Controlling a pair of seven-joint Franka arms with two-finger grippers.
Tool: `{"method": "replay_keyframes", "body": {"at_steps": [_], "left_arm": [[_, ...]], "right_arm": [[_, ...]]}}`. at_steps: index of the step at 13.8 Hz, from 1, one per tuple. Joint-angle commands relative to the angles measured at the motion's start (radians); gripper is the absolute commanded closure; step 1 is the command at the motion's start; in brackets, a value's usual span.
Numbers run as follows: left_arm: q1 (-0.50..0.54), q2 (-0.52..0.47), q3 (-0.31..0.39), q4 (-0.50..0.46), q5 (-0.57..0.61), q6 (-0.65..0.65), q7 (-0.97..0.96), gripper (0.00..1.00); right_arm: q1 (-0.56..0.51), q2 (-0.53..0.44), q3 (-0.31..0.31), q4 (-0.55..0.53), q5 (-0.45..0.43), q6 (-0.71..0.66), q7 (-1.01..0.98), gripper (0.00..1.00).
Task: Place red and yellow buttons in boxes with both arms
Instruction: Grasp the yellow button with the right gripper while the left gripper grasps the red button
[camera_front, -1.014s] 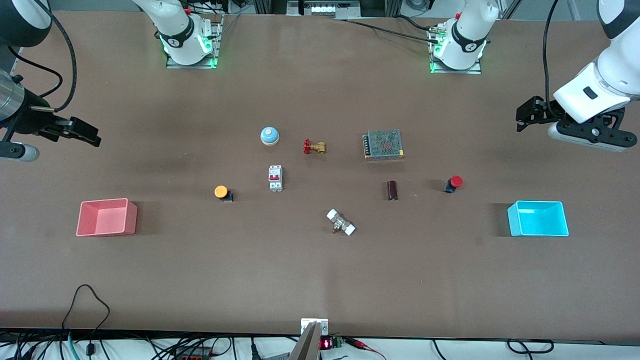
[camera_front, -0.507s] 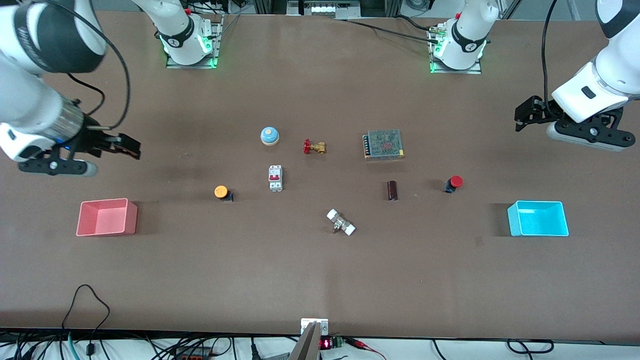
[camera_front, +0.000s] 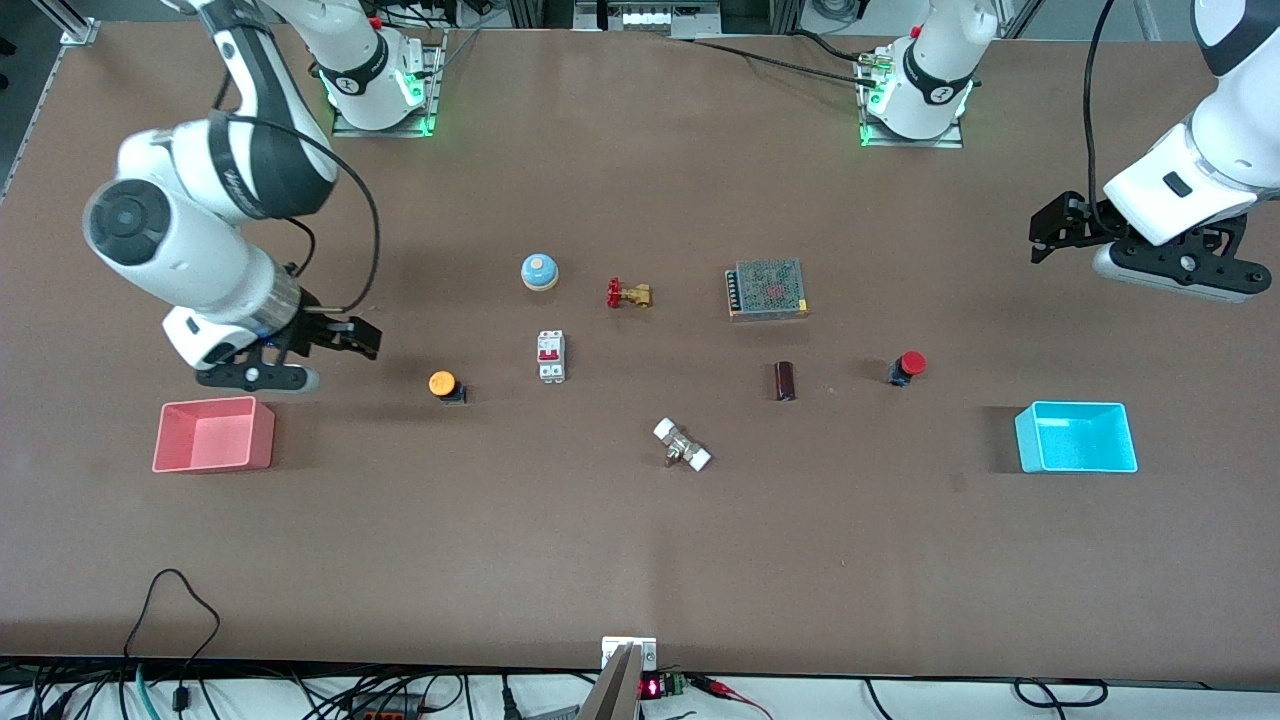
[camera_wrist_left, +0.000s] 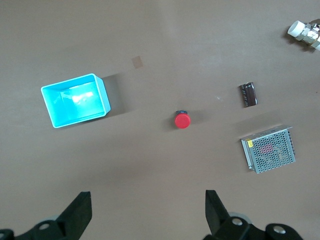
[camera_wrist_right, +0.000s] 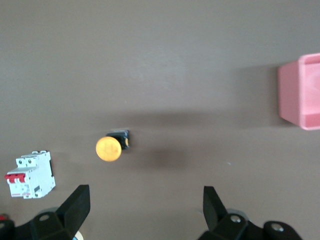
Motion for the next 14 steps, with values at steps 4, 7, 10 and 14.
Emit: {"method": "replay_keyframes", "body": {"at_steps": [4,7,10,14], "left_arm": [[-0.023,0.100,-0.015,0.024,-0.011,-0.085,-0.001,0.00],[-0.023,0.217,-0.017,0.021,-0.008,-0.035,0.017,0.00],[-0.015,0.278,-0.017,-0.061,-0.009,0.146,0.036,0.00],[-0.023,0.288,-0.017,-0.317,0.012,0.524,0.065,0.00]], "right_arm": [[0.052,0.124,0.008,-0.021,-0.003,0.162,0.053,0.00],[0.063,0.176,0.008,-0.021,-0.007,0.213,0.051,0.00],[0.081,0.215,0.008,-0.021,-0.011,0.248,0.051,0.00],[0.092,0.262,0.008,-0.020,-0.035,0.302,0.050,0.00]]}}
